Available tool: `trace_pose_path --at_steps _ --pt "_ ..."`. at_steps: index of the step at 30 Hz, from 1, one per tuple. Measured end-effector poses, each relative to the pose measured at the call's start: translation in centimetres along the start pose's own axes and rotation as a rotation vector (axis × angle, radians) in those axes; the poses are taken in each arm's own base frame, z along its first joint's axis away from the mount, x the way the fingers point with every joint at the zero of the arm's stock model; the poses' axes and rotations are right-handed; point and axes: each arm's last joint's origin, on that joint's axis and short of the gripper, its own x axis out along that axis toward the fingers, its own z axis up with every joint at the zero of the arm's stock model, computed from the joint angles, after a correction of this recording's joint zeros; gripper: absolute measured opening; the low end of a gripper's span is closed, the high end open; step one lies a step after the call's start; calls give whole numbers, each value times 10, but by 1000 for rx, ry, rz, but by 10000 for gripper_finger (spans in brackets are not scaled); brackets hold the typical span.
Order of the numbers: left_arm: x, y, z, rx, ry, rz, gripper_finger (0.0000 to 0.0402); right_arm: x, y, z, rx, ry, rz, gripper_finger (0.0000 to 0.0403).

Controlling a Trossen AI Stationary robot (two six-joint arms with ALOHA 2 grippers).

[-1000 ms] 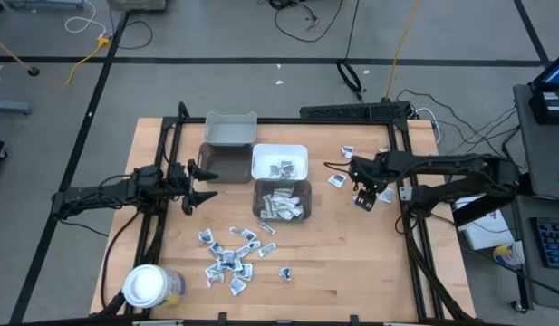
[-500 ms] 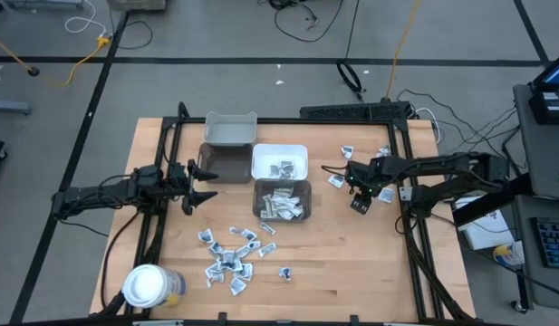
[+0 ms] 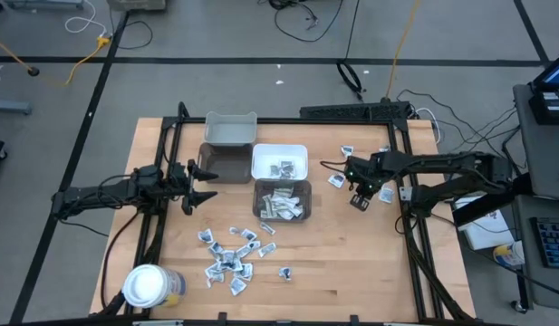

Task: Pick & Place First Aid Supplies
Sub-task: Put the gray towelette pack into the white bin

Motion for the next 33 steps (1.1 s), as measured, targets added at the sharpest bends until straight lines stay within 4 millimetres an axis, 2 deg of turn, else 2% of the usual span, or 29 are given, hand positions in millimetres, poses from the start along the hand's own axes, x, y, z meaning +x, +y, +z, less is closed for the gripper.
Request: trace_pose_path --at_steps 5,12,18,27,33 --pt "0 0 0 0 0 0 310 -24 1 7 -48 32 -8 10" --pt "0 0 0 0 0 0 310 -60 3 11 -61 82 -18 17" --pt "0 0 0 0 0 0 310 -76 5 17 -61 81 -18 13" --pt "0 0 0 0 0 0 310 -83 21 73 -124 153 -29 16" --pt "0 0 0 0 0 0 310 -90 33 118 -161 139 -23 17"
